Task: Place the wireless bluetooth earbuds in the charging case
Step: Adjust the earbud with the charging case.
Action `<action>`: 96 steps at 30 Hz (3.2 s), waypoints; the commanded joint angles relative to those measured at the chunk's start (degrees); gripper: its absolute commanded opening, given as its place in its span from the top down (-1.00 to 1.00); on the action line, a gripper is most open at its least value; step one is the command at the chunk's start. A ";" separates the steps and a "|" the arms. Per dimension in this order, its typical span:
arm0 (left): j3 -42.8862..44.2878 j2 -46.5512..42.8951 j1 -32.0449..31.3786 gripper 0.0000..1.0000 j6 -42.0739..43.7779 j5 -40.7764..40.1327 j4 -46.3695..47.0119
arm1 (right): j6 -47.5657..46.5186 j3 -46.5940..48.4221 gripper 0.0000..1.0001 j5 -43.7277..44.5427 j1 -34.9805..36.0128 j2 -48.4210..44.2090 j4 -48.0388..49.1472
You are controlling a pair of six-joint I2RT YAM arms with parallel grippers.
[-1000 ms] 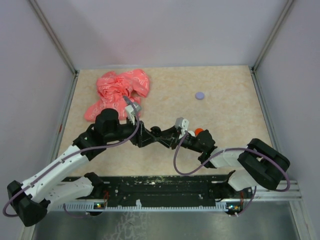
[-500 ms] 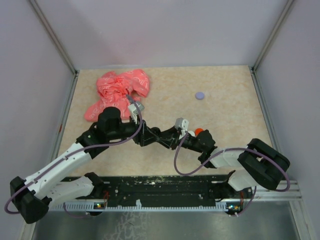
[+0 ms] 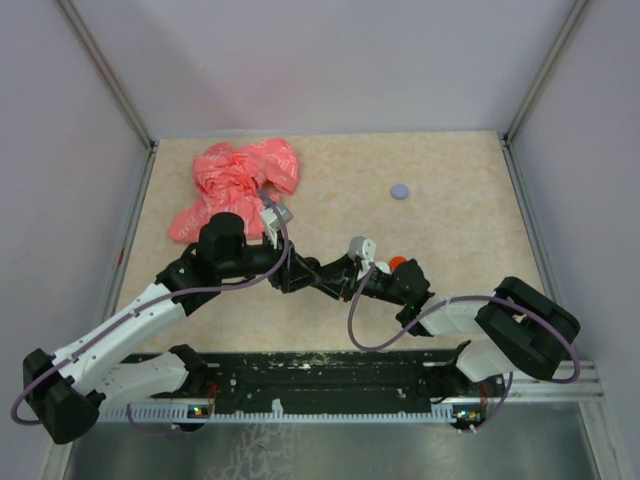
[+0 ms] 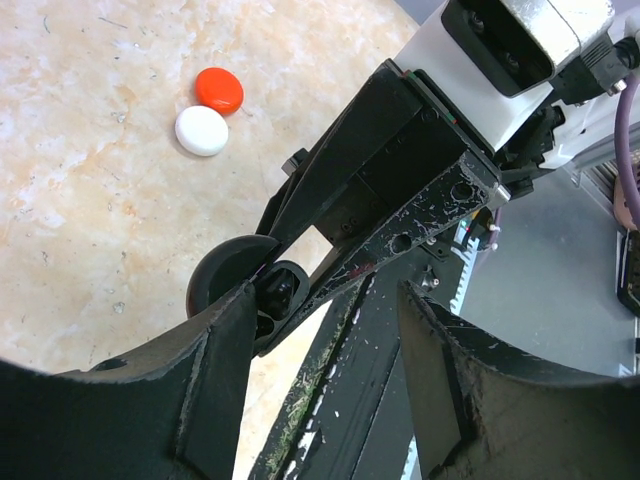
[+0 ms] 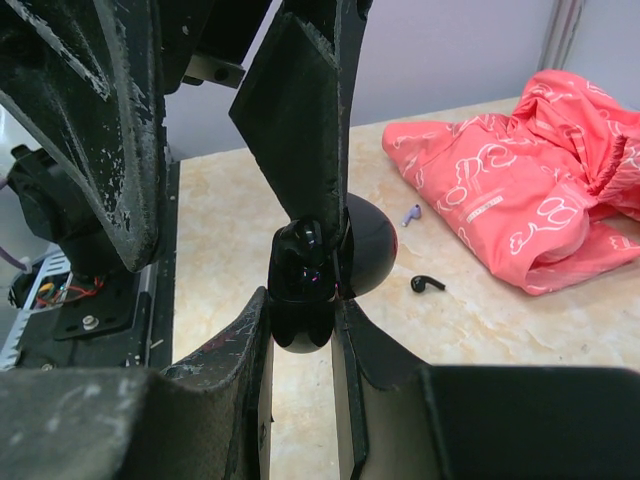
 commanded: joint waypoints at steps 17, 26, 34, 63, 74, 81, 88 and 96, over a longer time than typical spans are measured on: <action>2.71 -0.59 -0.15 -0.29 5.12 2.00 -3.03 | 6.53 3.22 1.00 -5.87 -0.18 -1.50 7.62; 2.87 -0.34 -0.15 -0.29 9.07 5.01 -2.74 | 8.45 4.62 1.00 -8.50 -0.19 -0.62 8.61; 3.55 -1.83 -0.15 -0.33 10.93 2.34 -4.58 | 7.91 4.81 1.00 -8.01 -0.18 -1.08 7.96; -5.11 -17.39 -0.10 -0.45 4.37 -16.19 4.04 | -1.49 5.88 1.00 1.34 -0.46 3.87 4.11; -7.47 -12.33 -0.15 -0.45 0.19 -14.03 9.15 | -3.97 4.57 1.00 1.09 -0.47 3.81 5.78; -9.62 -10.30 -0.15 -0.41 -0.80 -11.81 11.56 | -2.50 5.08 1.00 1.78 -0.33 4.19 6.80; -6.74 -7.36 -0.25 -0.12 0.28 -10.69 10.56 | -1.30 5.27 1.00 2.86 0.18 5.52 7.61; -5.92 -7.14 -0.24 0.12 0.87 -10.75 10.45 | 1.02 5.75 1.00 1.70 0.63 9.02 11.79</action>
